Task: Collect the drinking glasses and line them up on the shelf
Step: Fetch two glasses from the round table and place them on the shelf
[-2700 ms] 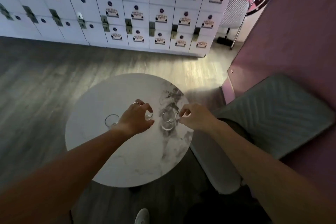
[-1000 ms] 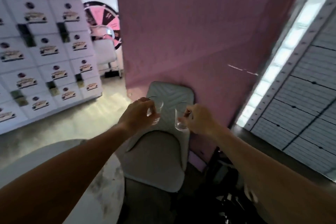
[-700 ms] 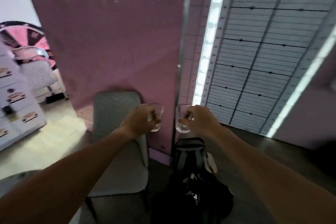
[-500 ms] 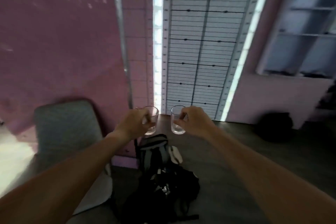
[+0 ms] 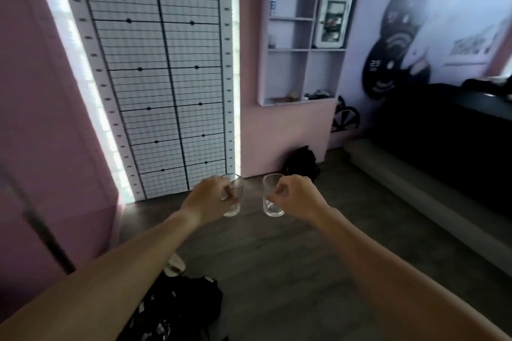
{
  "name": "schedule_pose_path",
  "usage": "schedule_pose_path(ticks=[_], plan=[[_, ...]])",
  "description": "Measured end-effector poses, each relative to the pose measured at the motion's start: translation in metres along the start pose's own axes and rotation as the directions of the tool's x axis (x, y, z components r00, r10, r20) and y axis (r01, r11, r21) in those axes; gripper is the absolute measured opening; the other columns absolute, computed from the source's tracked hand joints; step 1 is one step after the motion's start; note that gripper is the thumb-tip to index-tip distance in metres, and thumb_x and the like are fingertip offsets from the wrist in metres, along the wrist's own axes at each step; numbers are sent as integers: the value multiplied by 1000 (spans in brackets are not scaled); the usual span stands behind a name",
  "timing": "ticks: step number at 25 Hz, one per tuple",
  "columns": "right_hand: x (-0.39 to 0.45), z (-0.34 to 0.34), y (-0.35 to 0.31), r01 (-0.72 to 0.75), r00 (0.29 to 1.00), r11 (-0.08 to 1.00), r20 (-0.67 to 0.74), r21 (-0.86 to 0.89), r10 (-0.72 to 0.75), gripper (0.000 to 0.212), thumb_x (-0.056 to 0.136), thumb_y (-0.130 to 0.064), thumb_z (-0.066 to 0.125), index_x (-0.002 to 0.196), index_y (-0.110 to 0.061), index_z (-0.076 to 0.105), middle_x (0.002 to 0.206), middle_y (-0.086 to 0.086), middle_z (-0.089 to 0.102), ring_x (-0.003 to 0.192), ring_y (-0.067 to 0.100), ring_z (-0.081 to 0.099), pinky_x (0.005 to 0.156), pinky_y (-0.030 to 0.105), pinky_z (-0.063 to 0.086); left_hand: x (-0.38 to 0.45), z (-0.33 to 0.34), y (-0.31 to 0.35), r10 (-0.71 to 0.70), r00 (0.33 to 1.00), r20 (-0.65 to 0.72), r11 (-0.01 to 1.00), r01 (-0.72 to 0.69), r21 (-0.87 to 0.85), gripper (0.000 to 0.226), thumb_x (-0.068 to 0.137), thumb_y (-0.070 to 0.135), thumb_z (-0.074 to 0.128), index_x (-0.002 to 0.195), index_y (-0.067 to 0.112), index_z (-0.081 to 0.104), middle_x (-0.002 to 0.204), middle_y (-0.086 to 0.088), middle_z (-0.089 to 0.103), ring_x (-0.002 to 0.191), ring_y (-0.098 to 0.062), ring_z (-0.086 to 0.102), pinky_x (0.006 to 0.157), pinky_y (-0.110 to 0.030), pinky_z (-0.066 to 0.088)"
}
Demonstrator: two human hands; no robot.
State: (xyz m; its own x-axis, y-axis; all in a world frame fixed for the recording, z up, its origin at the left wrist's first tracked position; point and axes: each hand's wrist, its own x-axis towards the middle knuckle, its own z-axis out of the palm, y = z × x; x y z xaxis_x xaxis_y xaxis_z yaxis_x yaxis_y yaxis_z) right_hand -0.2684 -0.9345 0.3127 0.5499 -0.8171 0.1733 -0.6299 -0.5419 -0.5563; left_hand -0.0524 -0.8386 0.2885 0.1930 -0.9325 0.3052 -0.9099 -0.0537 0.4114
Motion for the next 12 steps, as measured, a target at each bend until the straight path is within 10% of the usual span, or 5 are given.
schedule_pose_path(ticks=[6, 12], plan=[[56, -12, 62, -98, 995, 995, 5, -25, 98, 27, 78, -41, 78, 88, -16, 73, 85, -2, 70, 81, 17, 66, 77, 32, 54, 95, 61, 11, 38, 997, 65, 994, -30, -107, 30, 75, 35, 73, 58, 39, 48, 66, 21, 55, 64, 5, 53, 56, -14, 32], [137, -14, 102, -168, 986, 985, 8, -22, 169, 26, 79, -43, 76, 88, -19, 73, 87, -6, 69, 83, 14, 66, 80, 37, 57, 195, 96, -3, 27, 993, 115, 992, -12, -128, 20, 73, 41, 72, 66, 34, 55, 81, 9, 64, 73, -10, 60, 60, -25, 39]])
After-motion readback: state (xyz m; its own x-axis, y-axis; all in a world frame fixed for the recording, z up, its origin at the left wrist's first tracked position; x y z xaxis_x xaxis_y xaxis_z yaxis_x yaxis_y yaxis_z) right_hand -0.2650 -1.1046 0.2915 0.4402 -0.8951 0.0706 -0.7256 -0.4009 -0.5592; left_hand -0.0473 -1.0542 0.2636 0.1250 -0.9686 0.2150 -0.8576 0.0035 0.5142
